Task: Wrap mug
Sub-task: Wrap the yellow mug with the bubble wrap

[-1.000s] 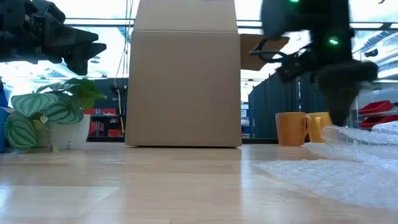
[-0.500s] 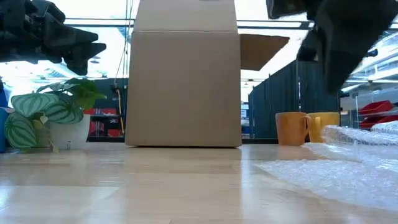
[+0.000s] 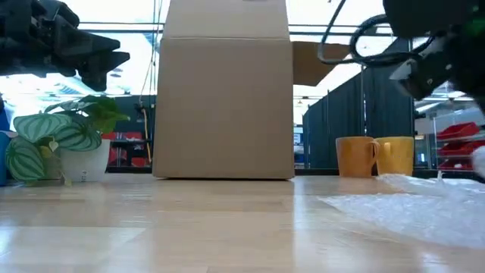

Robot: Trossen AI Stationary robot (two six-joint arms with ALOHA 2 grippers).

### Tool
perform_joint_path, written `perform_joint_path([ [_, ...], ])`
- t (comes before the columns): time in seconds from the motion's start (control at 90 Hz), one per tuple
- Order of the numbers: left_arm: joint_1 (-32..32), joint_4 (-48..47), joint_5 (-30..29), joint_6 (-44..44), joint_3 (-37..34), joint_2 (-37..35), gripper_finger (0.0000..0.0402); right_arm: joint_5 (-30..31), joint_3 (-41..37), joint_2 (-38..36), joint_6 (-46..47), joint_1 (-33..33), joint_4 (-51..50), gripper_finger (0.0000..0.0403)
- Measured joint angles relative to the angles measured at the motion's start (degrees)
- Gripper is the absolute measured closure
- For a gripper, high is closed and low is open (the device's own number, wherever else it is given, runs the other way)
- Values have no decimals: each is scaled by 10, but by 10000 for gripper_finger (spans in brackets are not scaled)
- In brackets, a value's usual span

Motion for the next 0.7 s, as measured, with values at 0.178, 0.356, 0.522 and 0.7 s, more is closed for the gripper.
perform_joint_path([
  [0.178,0,-1,0,0,0,0,245,-17,0,-34,3,-6,138,402],
  [0.356,0,-1,0,0,0,0,245,-7,-1,-35,-13,-3,304,402],
  [0.522,0,-2,0,0,0,0,245,26,-1,-32,-36,-7,393,399],
  [0.7,0,-1,0,0,0,0,245,49,-1,-32,-69,-19,392,369],
])
